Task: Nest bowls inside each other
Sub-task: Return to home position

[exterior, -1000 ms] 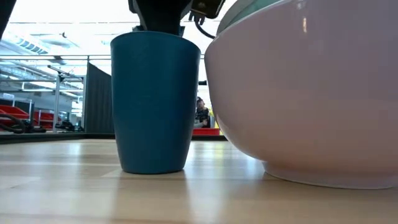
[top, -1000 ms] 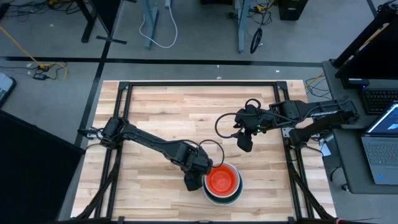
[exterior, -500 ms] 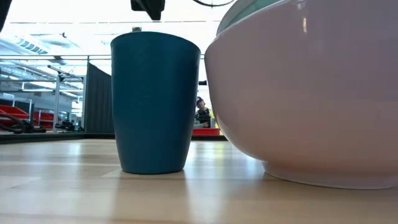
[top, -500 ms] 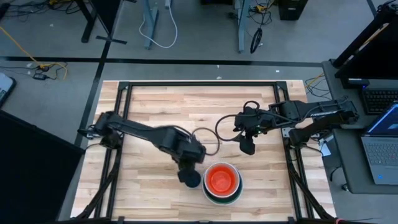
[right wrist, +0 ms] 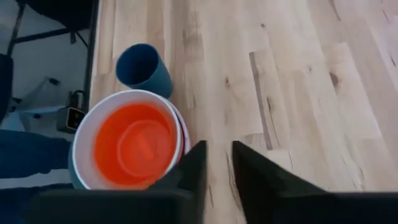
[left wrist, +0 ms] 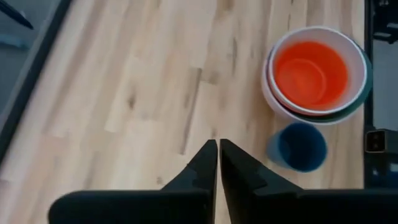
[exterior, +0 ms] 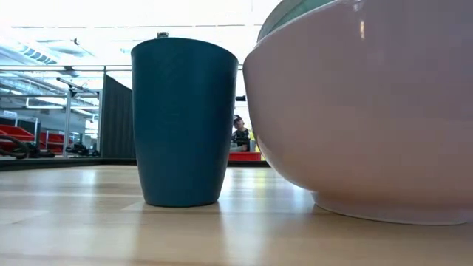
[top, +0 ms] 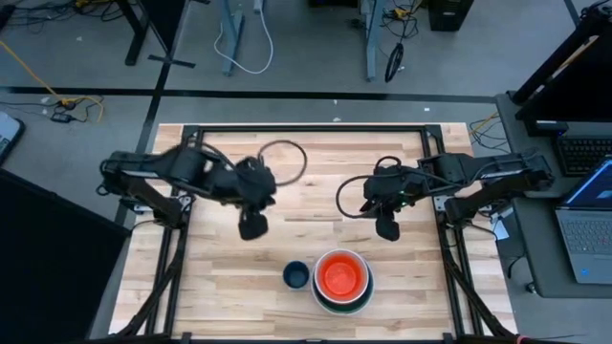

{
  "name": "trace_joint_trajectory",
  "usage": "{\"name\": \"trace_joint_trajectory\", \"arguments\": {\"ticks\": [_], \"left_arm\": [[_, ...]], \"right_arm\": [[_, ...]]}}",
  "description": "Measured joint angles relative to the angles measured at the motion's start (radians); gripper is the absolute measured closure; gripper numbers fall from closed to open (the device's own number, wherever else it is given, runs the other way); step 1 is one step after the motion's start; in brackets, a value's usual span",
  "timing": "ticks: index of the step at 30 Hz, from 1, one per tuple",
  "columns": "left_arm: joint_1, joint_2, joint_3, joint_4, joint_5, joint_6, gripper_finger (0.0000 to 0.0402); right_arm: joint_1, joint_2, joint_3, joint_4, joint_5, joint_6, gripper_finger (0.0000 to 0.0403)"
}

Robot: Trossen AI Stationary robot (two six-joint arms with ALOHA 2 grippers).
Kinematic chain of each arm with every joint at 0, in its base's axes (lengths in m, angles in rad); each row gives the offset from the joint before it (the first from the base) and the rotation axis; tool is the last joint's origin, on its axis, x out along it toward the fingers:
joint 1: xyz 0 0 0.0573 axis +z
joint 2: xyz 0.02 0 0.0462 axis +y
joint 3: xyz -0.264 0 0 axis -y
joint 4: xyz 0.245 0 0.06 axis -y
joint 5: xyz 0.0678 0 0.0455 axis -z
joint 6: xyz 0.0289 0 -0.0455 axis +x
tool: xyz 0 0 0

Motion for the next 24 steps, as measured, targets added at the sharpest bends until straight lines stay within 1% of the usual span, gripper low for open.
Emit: {"name": "trace_joint_trajectory", "arguments": {"ticks": [1,3,9,13,15,20,24], "left_arm": [[0.003,-0.014,0.0,-0.002,-0.006,0.02,0.04],[0.019,-0.035,0.0,-0.011,-0.011,0.055,0.0401],[0.086,-0.091,0.0,-0.079,-0.014,0.158,0.0401],[0.145,-0.144,-0.001,-0.105,-0.014,0.218,0.0401],[0.175,-0.178,-0.012,-0.092,-0.005,0.243,0.0401],[0.239,-0.279,-0.107,-0.072,0.016,0.259,0.0401],[0.256,-0.377,-0.231,0.05,0.051,0.263,0.0401]], "right_arm": [[0.001,-0.007,0.0,0.005,0.0,0.0,0.0384],[0.0,-0.024,0.0,0.018,0.0,0.001,0.0396],[-0.013,-0.118,0.0,0.072,0.0,-0.008,0.0402],[-0.046,-0.206,0.0,0.072,0.008,-0.028,0.0403],[-0.07,-0.25,0.0,0.082,0.019,-0.051,0.0403],[-0.109,-0.326,0.0,0.128,0.085,-0.127,0.0403],[-0.116,-0.353,0.0,0.16,0.11,-0.171,0.0403]]}}
